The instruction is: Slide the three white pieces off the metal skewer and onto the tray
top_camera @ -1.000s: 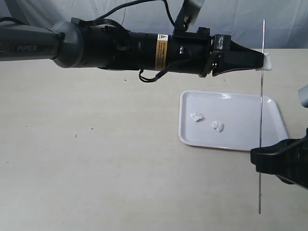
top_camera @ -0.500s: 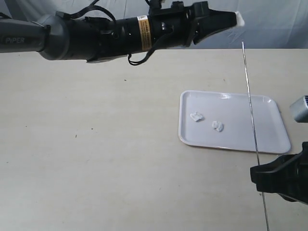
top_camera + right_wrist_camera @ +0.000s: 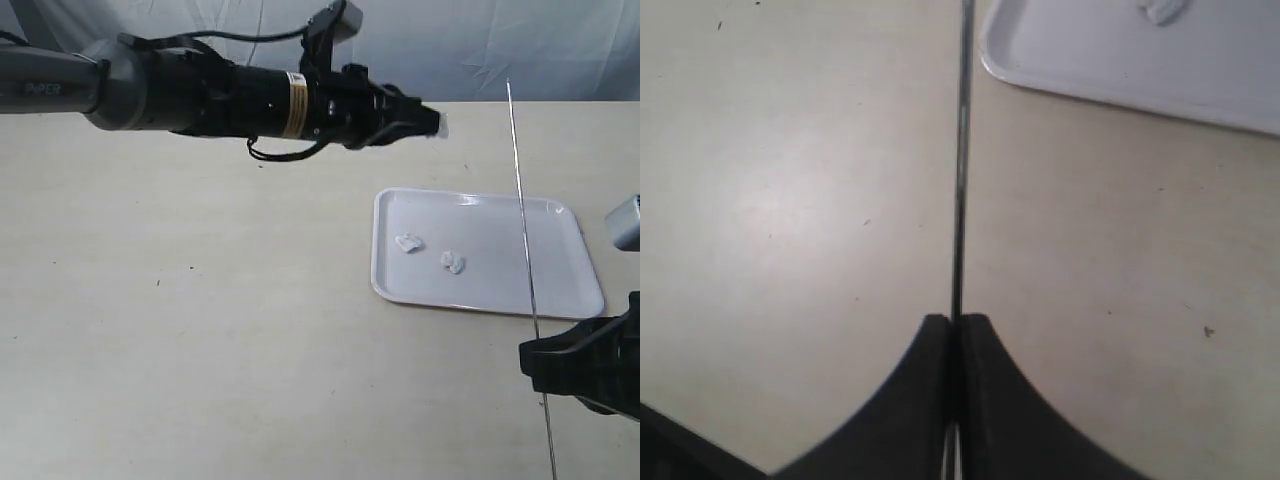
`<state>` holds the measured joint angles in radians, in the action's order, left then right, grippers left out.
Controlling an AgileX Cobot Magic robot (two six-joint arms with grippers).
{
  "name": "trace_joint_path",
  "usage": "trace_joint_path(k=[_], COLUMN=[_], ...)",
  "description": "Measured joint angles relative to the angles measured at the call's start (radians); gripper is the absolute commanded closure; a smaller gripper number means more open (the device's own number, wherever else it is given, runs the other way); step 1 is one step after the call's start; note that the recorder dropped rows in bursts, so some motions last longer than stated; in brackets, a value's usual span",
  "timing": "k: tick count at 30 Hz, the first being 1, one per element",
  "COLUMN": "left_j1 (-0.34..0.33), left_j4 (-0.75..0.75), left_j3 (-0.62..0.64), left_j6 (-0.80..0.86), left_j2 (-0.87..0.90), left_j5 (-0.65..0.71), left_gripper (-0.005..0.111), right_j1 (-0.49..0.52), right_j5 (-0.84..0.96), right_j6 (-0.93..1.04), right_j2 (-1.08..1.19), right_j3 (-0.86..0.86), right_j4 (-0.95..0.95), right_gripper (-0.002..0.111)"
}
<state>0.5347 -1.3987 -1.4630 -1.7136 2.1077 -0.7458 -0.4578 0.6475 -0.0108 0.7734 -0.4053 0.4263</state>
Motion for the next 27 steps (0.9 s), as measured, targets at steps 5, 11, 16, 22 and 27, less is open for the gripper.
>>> trace_joint_path(k=[5,11,16,22,27], left_j1=[0.014,0.023,0.025,0.027,0.045], left_j4=[-0.035,-0.041,-0.041,-0.041,-0.041], left_j3=[0.0,0.0,-0.002,-0.021,-0.049], left_j6=[-0.02,-0.029,-0.029,-0.029,-0.015], left_j2=[0.088,0.177,0.21,0.23,0.231], left_j5=[0.04,0.056,0.058,0.054,0.077], left_gripper=[0.107,0.107,0.104,0.087,0.082], right_j1=[0.0,0.0,0.0,0.0,0.021], right_j5=[-0.025,-0.077,-0.149,-0.145,-0.136], right_j6=[0.0,-0.008,-0.121,-0.26,-0.329], right_j2=[0.0,0.0,0.029,0.138,0.249], right_j3=[0.0,0.0,-0.002,-0.093,-0.229], right_j4=[0.002,-0.019,-0.161,-0.374,-0.456], right_gripper=[0.109,0.109,0.109,0.109,0.109])
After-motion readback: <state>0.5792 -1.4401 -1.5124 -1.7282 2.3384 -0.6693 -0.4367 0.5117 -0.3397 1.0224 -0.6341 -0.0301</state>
